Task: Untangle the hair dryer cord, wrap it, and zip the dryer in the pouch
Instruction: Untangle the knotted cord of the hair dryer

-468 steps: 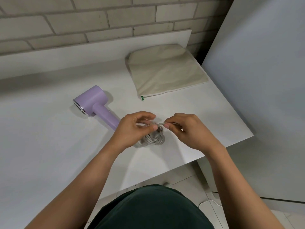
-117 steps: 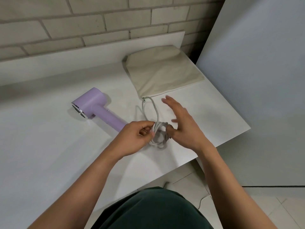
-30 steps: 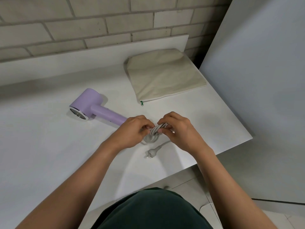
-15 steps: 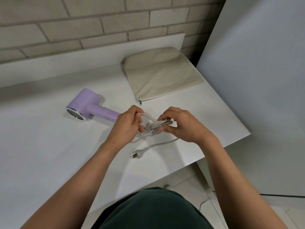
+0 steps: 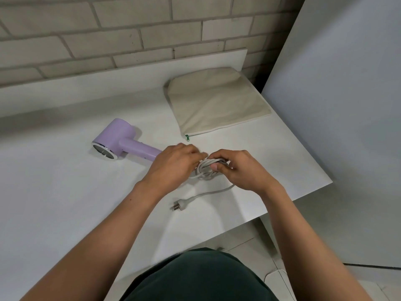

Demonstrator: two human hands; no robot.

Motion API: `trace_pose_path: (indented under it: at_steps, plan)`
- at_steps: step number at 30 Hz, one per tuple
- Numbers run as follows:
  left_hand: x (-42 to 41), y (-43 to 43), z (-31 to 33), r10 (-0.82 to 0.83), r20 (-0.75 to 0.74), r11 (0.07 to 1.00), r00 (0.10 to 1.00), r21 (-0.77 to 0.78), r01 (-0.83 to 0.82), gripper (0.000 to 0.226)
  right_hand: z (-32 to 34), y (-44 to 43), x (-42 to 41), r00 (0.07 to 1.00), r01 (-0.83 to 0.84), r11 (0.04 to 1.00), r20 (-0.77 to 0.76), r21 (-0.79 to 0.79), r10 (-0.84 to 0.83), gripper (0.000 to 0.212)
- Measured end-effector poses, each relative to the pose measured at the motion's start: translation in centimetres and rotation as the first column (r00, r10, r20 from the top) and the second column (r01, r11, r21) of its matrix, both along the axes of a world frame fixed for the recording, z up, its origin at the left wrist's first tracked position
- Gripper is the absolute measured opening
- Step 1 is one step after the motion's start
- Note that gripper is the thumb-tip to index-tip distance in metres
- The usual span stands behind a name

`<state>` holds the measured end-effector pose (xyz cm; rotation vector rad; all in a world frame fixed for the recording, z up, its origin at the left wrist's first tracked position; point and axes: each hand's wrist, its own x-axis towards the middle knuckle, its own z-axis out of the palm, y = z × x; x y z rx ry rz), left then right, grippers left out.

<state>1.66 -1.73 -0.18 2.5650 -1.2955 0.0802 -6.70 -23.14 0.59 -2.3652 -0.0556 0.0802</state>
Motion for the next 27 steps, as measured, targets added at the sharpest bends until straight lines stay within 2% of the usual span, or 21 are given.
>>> trace_pose_path:
  at_steps: [3,6,8,12,14,17,19,20,22,25,27]
  plan:
    - [0.1,0.1,0.2,0.063,0.024,0.997,0.998,0.035,-0.064,0.017,-0.1,0.0,-0.2,1.0,0.019,0.998,-0.001,0.062,-0.018,0.016]
    - [-0.1,0.4,0.3,0.241,-0.036,0.969,0.97,-0.044,-0.243,0.025,0.1,-0.3,-0.3,0.999,0.046,0.989,-0.023,0.137,-0.043,0.021]
    - [-0.4,0.3,0.6,0.319,-0.049,0.945,0.946,-0.064,-0.322,0.029,0.1,-0.2,-0.3,0.999,0.036,0.992,-0.023,0.117,-0.033,0.024]
    - [-0.6,0.0,0.9,0.378,-0.053,0.921,0.924,-0.075,-0.381,0.027,0.0,0.1,0.0,0.997,0.076,0.993,-0.004,0.093,-0.076,0.02]
    - [-0.2,0.2,0.9,0.343,-0.032,0.935,0.939,-0.086,-0.344,0.021,-0.1,0.1,0.0,0.997,0.078,0.993,-0.01,0.083,-0.077,0.017]
    - [0.5,0.5,1.2,0.091,-0.037,0.994,0.995,-0.058,-0.093,0.039,-0.1,0.0,-0.1,0.998,0.068,0.991,-0.018,0.117,-0.067,0.016]
    - [0.5,0.3,1.2,-0.033,0.022,0.999,0.999,-0.036,0.034,0.032,0.0,0.1,-0.2,0.998,0.06,0.989,-0.02,0.138,-0.058,0.016]
    - [0.4,0.2,1.3,-0.03,0.052,0.999,0.998,-0.032,0.032,0.034,0.0,0.1,-0.2,0.998,0.063,0.987,-0.019,0.151,-0.06,0.016]
    - [0.1,0.0,1.4,0.054,0.054,0.998,0.997,-0.039,-0.051,0.044,0.1,0.1,-0.2,0.997,0.077,0.979,-0.015,0.191,-0.076,0.016]
    - [-0.7,0.1,1.4,0.218,0.016,0.975,0.976,-0.058,-0.216,0.034,0.7,0.1,-0.2,0.997,0.079,0.971,-0.01,0.226,-0.079,0.02]
    - [-0.6,0.3,1.7,0.359,-0.041,0.928,0.932,-0.089,-0.361,0.03,1.0,0.1,-0.2,0.997,0.073,0.979,-0.025,0.191,-0.07,0.03]
